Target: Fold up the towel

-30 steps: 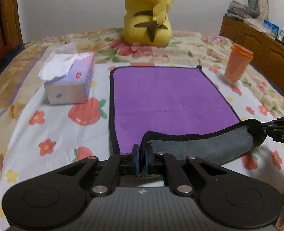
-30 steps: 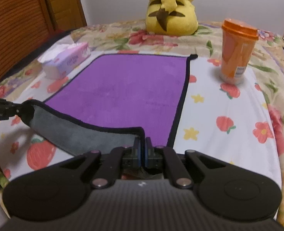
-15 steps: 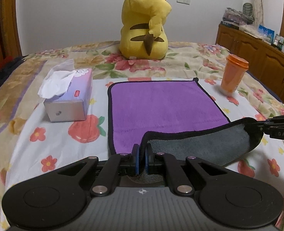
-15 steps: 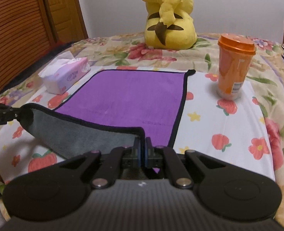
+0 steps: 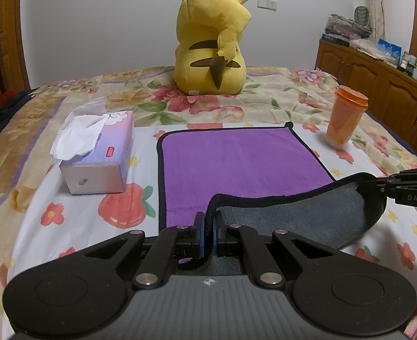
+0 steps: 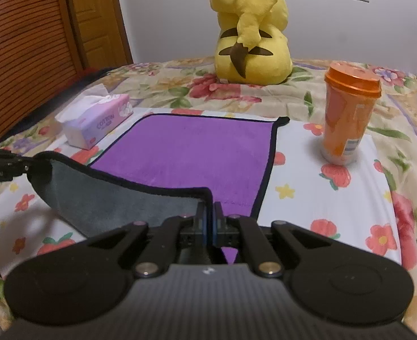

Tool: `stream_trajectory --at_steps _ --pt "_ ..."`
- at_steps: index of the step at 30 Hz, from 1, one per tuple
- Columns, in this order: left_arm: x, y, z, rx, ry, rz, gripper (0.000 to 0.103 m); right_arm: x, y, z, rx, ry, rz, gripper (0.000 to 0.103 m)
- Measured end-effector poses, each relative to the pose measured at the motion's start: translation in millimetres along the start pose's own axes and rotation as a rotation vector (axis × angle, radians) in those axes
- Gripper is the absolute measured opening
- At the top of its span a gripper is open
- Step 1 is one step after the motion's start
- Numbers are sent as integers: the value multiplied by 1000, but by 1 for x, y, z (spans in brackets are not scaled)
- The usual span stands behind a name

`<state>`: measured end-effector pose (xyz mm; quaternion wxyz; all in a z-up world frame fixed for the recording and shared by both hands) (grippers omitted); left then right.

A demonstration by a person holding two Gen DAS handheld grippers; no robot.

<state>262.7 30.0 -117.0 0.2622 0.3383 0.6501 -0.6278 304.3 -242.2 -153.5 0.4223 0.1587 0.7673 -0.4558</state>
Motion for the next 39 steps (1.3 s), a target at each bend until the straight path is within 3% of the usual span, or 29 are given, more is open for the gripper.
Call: stream_trajectory --at_steps 27,39 --pt "-19 30 1 -1 25 14 8 -17 16 13 -15 -37 26 5" --pt "-43 27 -1 14 6 65 8 -36 19 17 -6 -74 58 4"
Point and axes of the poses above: each gripper's, at about its wrist camera, not at the fingertips, and y roughly the way its jaws point, z to its right, x to its underside, the point moved 7 cm from there along y, roughly the way its jaws point, and after that the axes turned 10 degrees about -x, right-handed, at the moved point
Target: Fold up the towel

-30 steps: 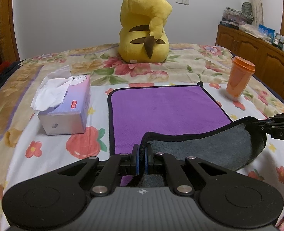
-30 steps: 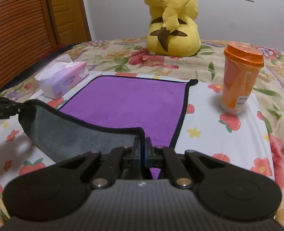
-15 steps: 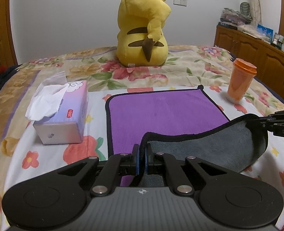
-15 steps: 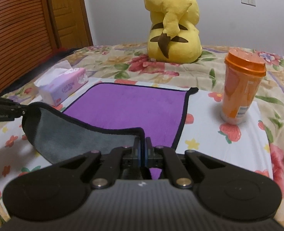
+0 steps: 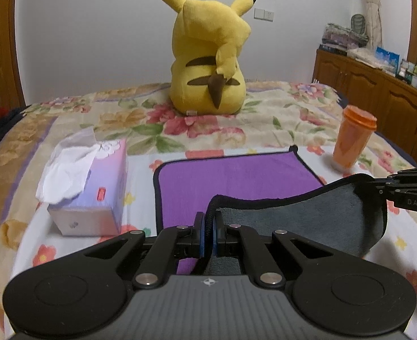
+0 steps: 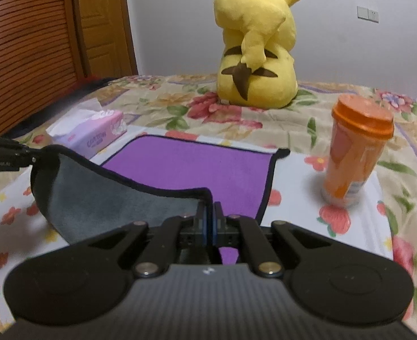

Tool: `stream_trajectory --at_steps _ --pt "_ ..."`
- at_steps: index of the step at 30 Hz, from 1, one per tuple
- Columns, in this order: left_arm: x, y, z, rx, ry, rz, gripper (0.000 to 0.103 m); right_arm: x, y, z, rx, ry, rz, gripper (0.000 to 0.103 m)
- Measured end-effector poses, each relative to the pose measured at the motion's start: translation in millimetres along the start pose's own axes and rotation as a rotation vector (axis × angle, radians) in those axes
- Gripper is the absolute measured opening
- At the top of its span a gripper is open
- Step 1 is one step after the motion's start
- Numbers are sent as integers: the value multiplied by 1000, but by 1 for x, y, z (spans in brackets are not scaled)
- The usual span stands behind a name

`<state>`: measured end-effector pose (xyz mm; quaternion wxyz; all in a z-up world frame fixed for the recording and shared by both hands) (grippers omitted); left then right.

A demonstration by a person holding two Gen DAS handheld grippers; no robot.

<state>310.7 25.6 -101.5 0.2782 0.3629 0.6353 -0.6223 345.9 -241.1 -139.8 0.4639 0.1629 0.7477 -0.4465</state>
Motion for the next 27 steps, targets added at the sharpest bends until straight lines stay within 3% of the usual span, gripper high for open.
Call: stream_trajectory --at_steps 9,27 --pt "-21 7 -4 -22 3 43 8 -23 3 5 17 -19 33 4" --pt "-61 63 -16 -67 -1 57 8 -61 41 25 76 -124 44 4"
Point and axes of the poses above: each gripper's, at about its wrist camera, not at the fingertips, and y roughly the way its jaws point, z to its right, x to its underside, the point moved 7 cm from there along y, roughly the way its jaws point, and after that the axes turned 10 degrees about -x, right-handed, at the moved point
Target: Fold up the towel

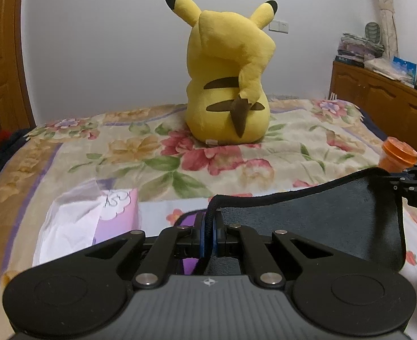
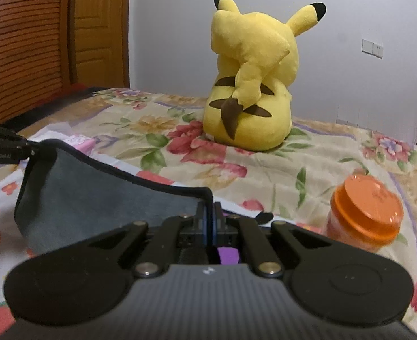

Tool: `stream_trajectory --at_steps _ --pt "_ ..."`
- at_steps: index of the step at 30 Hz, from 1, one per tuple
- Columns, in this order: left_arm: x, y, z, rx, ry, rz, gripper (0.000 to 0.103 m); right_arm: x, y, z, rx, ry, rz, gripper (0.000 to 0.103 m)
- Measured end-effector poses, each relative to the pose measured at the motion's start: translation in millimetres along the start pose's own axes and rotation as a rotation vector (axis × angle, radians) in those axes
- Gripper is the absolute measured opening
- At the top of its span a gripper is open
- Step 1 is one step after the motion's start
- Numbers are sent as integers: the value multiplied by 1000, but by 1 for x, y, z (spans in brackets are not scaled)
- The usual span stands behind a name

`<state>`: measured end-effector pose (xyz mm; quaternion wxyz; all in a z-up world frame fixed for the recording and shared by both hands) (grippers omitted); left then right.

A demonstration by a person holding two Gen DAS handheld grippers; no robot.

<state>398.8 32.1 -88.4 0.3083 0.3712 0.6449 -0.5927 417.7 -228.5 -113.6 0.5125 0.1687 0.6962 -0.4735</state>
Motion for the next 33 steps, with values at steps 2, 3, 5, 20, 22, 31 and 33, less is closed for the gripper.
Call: stream_trajectory --at_steps 2,3,5,20,22,31,33 --pt "-4 6 0 -4 3 4 8 -2 5 3 9 -1 3 4" --pt "-6 9 0 -6 4 5 8 -3 7 5 13 0 5 4" --pt "-9 17 1 -7 5 4 8 -4 13 9 25 4 5 4" --pt "3 87 4 -44 9 -63 9 17 68 30 81 -4 -51 4" --pt "9 96 5 -53 10 -81 9 21 75 33 83 5 -66 5" --pt "27 104 4 -70 24 -106 44 38 84 40 92 43 -96 38" --pt "27 99 4 -59 23 -105 46 38 81 39 83 57 -86 45"
Point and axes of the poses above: each gripper's, at about its wrist camera, not at the fingertips, and y roughly the way its jaws point, z to its right, x to its underside, the point moved 7 cm from there along y, roughly the way its jaws point, and after that the axes turned 10 degrees about -x, right-handed, at the moved point
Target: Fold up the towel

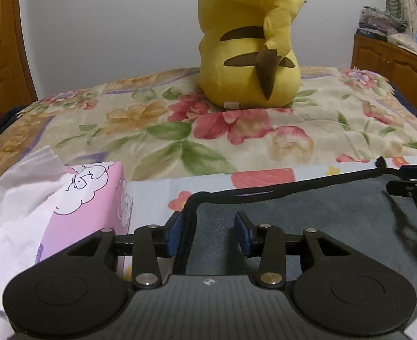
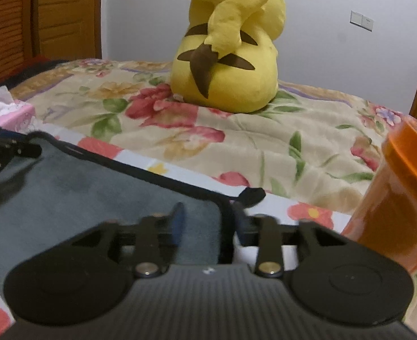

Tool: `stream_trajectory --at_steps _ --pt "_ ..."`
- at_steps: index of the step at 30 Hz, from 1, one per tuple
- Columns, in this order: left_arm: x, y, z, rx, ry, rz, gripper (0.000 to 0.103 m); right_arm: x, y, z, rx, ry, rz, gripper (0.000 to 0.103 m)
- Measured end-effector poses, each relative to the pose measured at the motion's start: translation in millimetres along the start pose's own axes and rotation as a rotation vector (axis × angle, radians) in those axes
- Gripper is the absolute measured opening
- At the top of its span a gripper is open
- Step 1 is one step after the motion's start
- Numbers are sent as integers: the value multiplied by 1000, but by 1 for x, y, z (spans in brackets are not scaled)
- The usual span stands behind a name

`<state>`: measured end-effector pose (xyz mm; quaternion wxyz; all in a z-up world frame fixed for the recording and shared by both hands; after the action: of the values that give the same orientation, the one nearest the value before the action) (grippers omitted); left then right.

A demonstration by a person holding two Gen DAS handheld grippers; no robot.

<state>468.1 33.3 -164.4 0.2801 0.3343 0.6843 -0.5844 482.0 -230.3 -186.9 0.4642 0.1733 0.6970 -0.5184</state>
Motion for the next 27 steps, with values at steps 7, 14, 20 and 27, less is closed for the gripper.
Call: stream_trajectory --at_steps 7,14,20,27 --pt "0 -32 5 38 26 1 60 -5 -25 -8 -21 41 16 48" --pt "5 -75 10 65 44 4 71 -8 -68 -22 -35 74 38 52" --pt "8 -114 11 70 63 18 85 -7 -104 -31 -27 91 53 62" --pt "6 -157 4 45 90 52 99 -7 -140 -41 -19 107 74 71"
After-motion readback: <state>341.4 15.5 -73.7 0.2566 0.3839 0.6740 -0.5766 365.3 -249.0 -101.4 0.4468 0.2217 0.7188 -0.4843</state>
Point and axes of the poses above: each gripper's, at about its wrist camera, not at the fingertips, and y roughly the way its jaws point, z to its right, x to its underside, the point moved 7 cm from there along y, roughly the way its jaws point, and after that the axes turned 10 degrees about -x, right-handed, at the moved point
